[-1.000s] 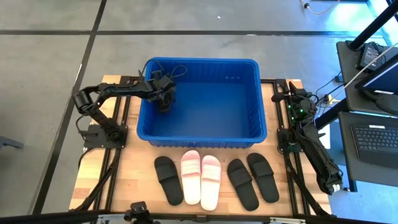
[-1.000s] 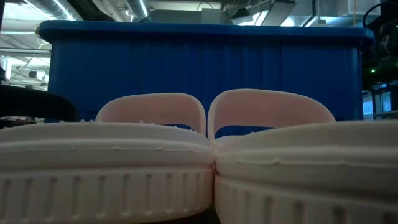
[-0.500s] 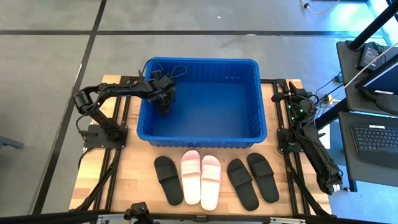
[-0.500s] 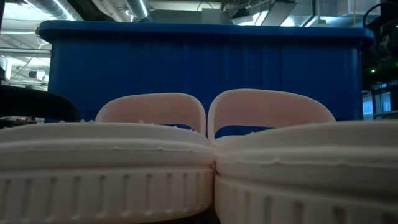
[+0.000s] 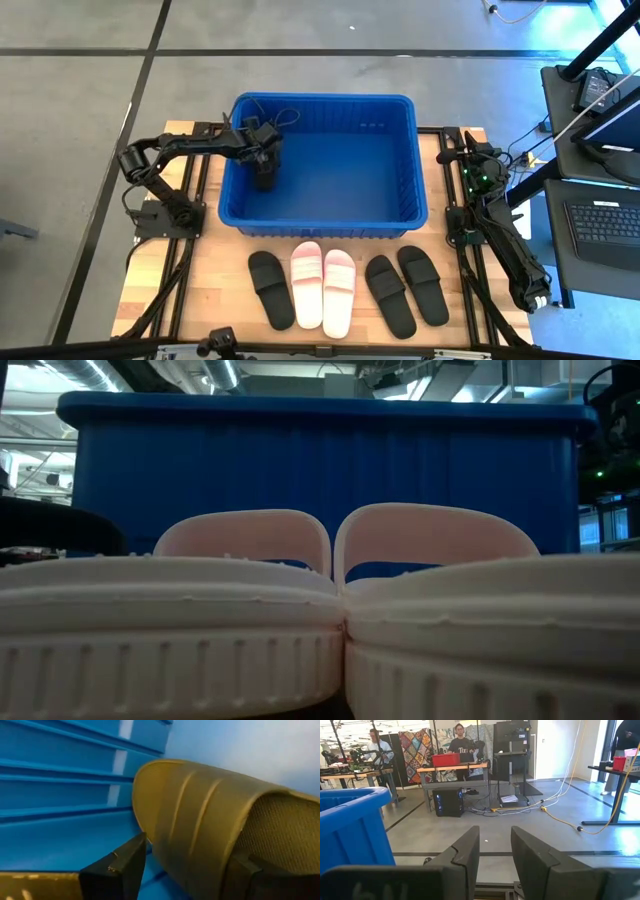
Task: Pick and place slides into bin
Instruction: Put the black slide into the blue bin
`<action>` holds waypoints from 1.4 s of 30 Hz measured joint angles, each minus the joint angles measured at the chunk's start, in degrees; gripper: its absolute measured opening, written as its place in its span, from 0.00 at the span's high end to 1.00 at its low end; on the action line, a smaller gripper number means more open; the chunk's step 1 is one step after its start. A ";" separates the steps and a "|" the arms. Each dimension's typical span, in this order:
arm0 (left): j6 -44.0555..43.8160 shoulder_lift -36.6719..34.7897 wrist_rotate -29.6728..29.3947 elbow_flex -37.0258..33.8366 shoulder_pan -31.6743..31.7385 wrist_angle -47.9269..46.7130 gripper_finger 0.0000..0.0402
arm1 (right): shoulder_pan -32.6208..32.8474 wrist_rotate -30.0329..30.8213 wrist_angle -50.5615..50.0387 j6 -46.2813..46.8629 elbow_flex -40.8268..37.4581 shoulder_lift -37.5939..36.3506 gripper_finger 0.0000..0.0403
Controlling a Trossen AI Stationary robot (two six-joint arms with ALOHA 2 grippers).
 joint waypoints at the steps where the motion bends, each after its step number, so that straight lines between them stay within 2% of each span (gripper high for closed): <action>1: -0.14 0.00 0.72 0.00 0.00 -0.70 0.52 | 0.02 0.00 0.00 -0.01 0.00 -0.01 0.72; 8: -0.88 0.00 1.44 0.08 -0.42 -2.39 0.52 | 0.01 0.00 0.01 0.00 0.00 -0.01 0.72; 13: -1.60 0.00 2.91 3.61 -0.42 -8.76 0.52 | 0.02 0.00 0.02 0.01 0.00 -0.01 0.72; 26: -12.86 0.00 29.77 22.33 -0.55 -32.62 0.53 | 0.00 0.00 0.02 -0.01 0.00 -0.01 0.72; 30: -19.66 0.00 33.12 29.69 -2.26 -36.45 0.53 | 0.00 0.00 0.02 -0.01 0.00 -0.01 0.72; 34: -20.97 -0.74 37.83 37.29 -6.11 -39.45 0.53 | 0.00 0.00 0.02 -0.01 0.00 -0.01 0.72; 37: -24.24 -1.97 37.32 42.73 -11.00 -39.06 0.53 | 0.00 0.01 0.02 -0.01 0.00 -0.01 0.72; 42: -28.39 -2.84 28.81 51.07 -23.45 -38.91 0.53 | 0.00 0.02 0.02 0.75 0.00 0.01 0.72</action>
